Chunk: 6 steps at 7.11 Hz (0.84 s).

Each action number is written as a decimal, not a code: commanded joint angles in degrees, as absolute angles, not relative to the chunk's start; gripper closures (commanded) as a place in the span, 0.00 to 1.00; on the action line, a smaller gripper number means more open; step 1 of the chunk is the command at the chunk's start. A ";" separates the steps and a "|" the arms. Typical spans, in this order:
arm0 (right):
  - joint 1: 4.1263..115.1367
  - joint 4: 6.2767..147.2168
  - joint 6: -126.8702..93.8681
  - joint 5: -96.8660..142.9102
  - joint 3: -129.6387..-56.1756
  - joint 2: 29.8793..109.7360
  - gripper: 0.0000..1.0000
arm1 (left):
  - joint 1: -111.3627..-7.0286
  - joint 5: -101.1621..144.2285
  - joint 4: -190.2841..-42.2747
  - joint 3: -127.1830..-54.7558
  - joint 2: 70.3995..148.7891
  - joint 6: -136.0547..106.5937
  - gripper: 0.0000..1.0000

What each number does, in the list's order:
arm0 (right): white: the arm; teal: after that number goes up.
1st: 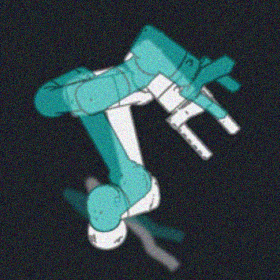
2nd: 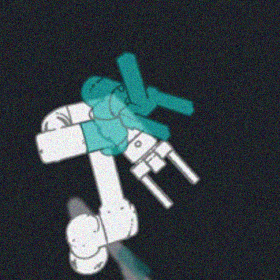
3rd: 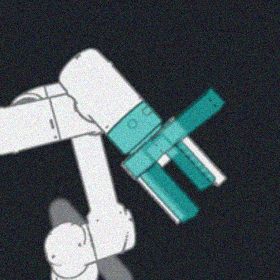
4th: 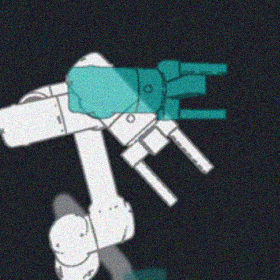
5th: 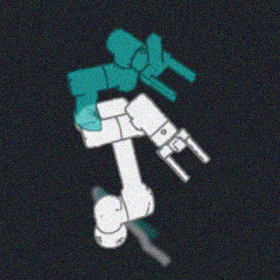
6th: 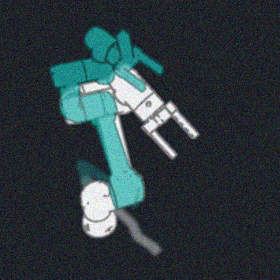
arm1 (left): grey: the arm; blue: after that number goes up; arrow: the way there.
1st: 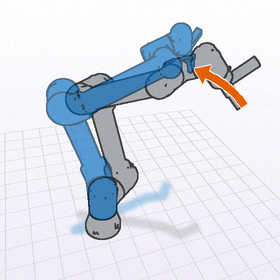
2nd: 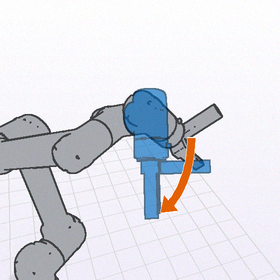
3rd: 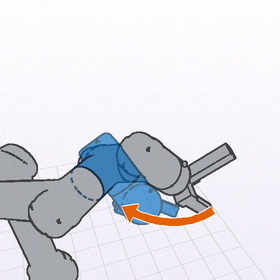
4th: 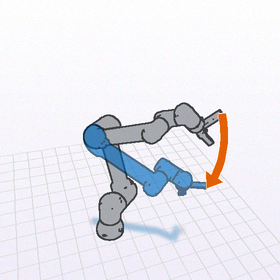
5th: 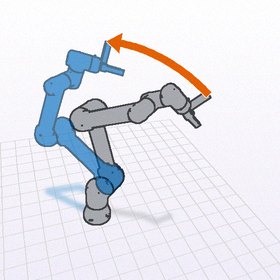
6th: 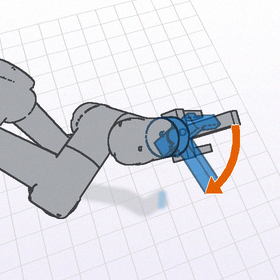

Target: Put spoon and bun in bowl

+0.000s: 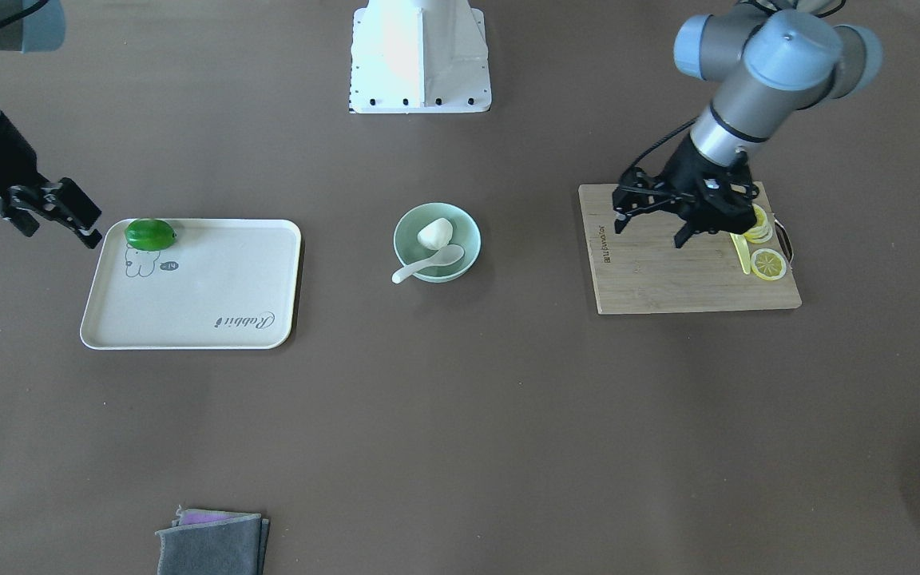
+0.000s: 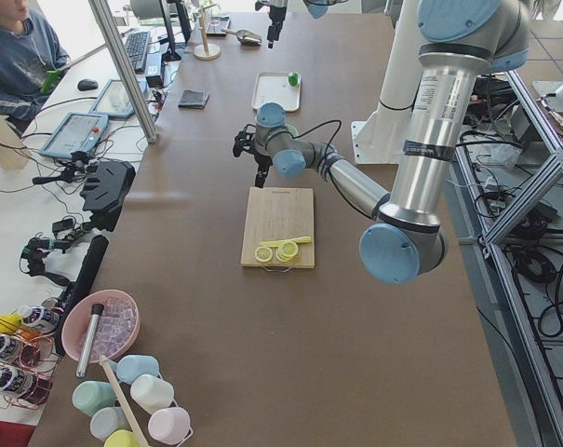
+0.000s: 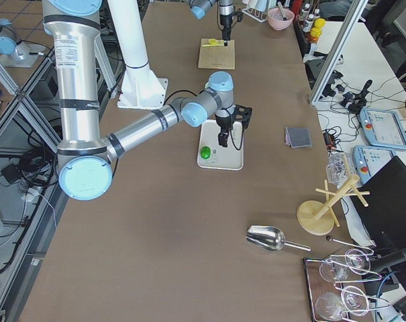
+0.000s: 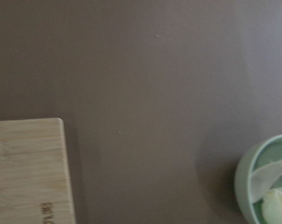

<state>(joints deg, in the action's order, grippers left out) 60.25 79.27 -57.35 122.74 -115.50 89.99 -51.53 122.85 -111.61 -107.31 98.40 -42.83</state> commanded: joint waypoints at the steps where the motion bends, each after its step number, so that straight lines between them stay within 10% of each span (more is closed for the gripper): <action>1: 72.37 79.54 -32.28 127.52 -111.39 96.22 0.00 | -67.34 131.18 -111.53 -103.65 88.97 -17.07 0.02; 6: 84.37 79.02 -7.39 134.03 -105.12 100.10 0.00 | -87.18 138.16 -93.84 -99.31 84.62 9.30 0.02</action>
<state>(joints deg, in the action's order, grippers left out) 83.63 79.25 -9.41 133.75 -105.24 99.47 -84.47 137.48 -101.50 -99.41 83.51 4.34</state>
